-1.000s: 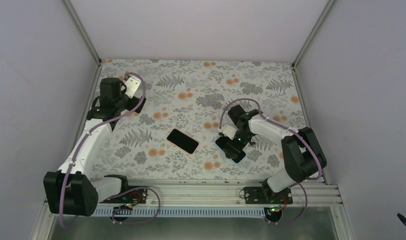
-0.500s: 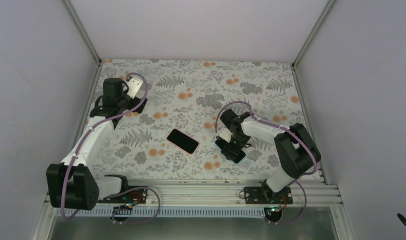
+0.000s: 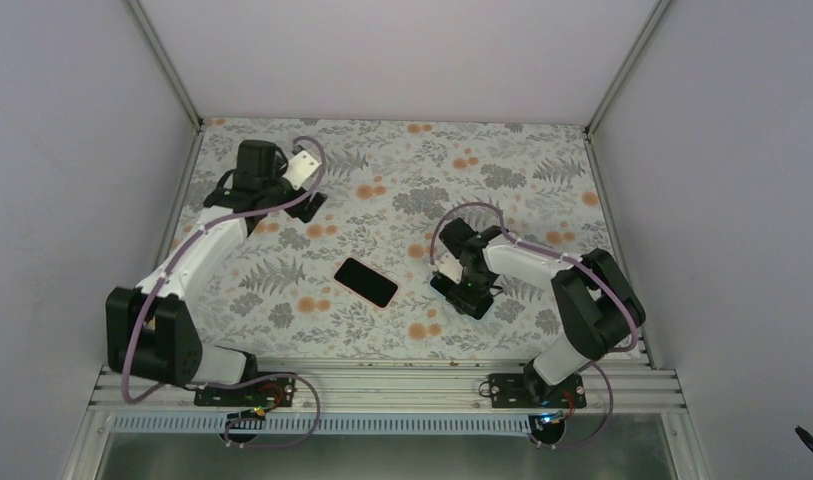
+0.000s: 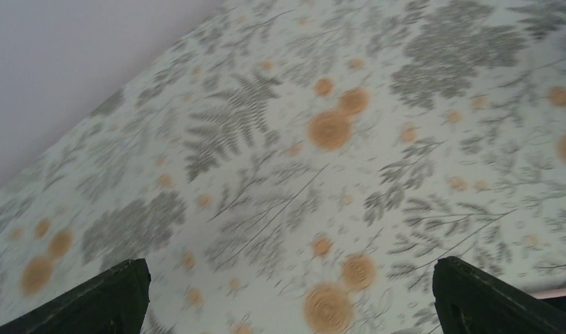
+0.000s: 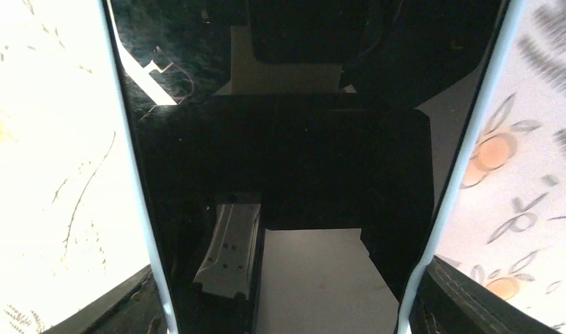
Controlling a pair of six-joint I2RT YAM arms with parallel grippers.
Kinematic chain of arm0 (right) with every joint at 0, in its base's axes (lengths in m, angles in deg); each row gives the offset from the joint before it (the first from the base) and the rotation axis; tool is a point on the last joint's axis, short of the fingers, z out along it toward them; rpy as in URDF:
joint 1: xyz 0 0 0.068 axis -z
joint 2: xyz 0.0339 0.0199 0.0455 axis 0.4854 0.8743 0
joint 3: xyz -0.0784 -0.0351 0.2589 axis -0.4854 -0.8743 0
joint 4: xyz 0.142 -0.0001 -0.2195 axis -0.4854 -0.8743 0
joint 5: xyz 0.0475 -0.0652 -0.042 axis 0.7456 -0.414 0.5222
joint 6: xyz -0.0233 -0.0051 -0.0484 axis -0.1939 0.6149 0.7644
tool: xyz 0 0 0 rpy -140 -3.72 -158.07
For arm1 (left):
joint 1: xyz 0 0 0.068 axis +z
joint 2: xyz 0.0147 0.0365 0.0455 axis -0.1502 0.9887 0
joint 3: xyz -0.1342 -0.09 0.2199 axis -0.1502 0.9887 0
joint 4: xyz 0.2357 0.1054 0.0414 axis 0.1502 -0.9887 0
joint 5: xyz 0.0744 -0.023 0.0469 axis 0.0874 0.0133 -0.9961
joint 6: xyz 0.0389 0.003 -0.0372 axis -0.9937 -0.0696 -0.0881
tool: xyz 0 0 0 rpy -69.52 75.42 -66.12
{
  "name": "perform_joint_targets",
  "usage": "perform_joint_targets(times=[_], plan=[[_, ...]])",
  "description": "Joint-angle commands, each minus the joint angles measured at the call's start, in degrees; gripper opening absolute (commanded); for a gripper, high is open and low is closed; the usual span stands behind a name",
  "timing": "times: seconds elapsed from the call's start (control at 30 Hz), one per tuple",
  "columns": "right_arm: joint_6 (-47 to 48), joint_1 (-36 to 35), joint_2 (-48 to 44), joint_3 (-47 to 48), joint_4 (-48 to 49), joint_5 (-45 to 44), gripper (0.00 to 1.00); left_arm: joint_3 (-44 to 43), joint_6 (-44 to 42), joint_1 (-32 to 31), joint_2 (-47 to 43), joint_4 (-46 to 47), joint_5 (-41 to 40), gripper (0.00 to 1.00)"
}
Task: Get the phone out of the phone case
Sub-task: Pick up the phone at the center of the board.
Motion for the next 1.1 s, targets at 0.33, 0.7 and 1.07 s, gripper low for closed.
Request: perform_joint_targets(times=[0.33, 0.7, 1.07], plan=[[3.6, -0.9, -9.6, 12.9, 12.1, -2.3, 0.54, -39.2, -12.7, -2.5, 29.2, -43.2, 39.4, 0.98], [1.7, -4.4, -2.7, 24.0, 21.4, -7.3, 0.53, -52.6, -4.5, -3.8, 38.6, -47.1, 50.6, 0.98], [2.4, -7.6, 2.1, 29.4, 23.6, -11.1, 0.54, -55.3, 0.4, -4.6, 42.2, -46.0, 47.8, 0.96]])
